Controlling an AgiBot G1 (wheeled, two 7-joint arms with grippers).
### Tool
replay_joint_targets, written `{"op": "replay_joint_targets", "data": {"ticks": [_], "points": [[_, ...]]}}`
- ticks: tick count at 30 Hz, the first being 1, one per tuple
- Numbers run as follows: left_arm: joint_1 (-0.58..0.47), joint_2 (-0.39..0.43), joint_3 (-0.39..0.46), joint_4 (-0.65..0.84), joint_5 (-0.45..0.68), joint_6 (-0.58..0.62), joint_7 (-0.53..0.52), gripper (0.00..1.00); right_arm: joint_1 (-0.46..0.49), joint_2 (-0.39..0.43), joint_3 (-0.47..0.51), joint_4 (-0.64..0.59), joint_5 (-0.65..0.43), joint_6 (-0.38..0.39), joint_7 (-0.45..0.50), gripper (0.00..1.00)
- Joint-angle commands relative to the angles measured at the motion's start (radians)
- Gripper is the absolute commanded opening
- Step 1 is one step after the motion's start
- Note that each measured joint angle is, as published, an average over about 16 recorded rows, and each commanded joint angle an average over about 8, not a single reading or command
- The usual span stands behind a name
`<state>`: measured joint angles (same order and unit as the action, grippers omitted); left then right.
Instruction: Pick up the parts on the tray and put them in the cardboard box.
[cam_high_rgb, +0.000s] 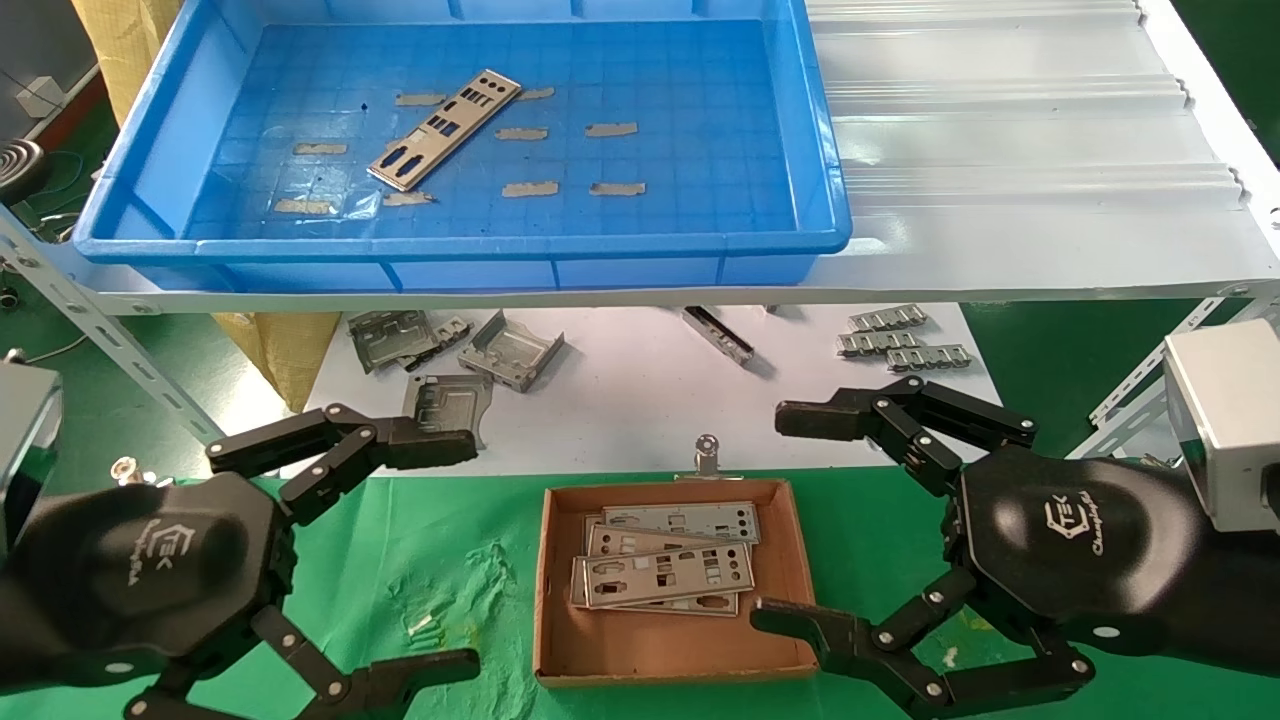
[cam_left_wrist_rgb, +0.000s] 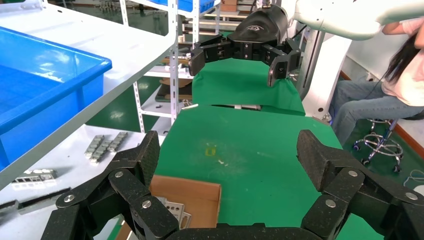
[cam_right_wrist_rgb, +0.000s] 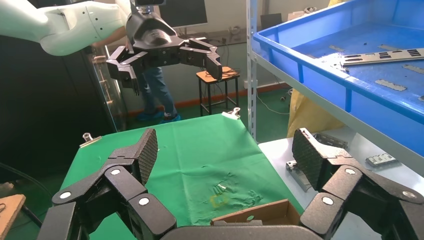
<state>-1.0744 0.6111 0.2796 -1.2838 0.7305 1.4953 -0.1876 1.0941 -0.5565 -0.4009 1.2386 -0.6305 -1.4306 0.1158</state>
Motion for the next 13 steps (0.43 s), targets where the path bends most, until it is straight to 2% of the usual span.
{"op": "replay_joint_targets", "data": {"ticks": [1, 13], "points": [[0.0, 0.0, 0.0, 0.0, 0.0, 0.0, 0.0, 1.0, 0.0, 0.0, 0.0, 0.0, 0.0, 0.0, 0.0, 1.0], [0.0, 0.0, 0.0, 0.0, 0.0, 0.0, 0.0, 1.0, 0.0, 0.0, 0.0, 0.0, 0.0, 0.0, 0.0, 1.0]]}}
